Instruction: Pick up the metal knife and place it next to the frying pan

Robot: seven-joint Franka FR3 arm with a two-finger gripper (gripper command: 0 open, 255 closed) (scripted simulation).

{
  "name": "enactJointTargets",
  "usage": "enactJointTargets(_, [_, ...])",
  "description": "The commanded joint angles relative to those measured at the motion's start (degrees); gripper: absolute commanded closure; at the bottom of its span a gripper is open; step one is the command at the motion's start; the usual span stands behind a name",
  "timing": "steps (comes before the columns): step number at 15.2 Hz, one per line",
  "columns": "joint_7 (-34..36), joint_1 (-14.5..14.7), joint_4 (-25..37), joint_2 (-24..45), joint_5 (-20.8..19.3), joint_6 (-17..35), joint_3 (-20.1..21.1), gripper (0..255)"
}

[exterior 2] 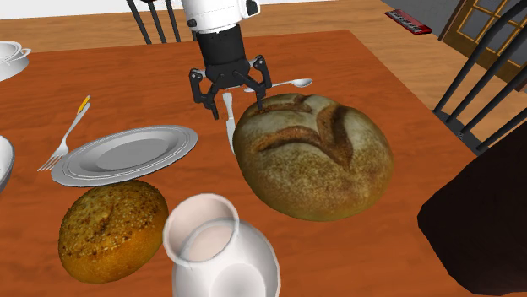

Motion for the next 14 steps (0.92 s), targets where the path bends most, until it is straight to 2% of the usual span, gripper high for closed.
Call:
enactJointTargets(1, [-0.32, -0.61, -1.47, 4.02, -0.20, 20.06, -0.25, 0])
enactJointTargets(6, [-0.07, -0.88, -2.93, 5.45, -0.60, 22.94, -0.04, 0])
enactJointTargets(13, [-0.07, -0.88, -2.94, 5.45, -0.60, 22.94, -0.03, 0])
enactJointTargets(14, [-0.08, -0.89, -2.97, 5.43, -0.60, 22.96, -0.04, 255])
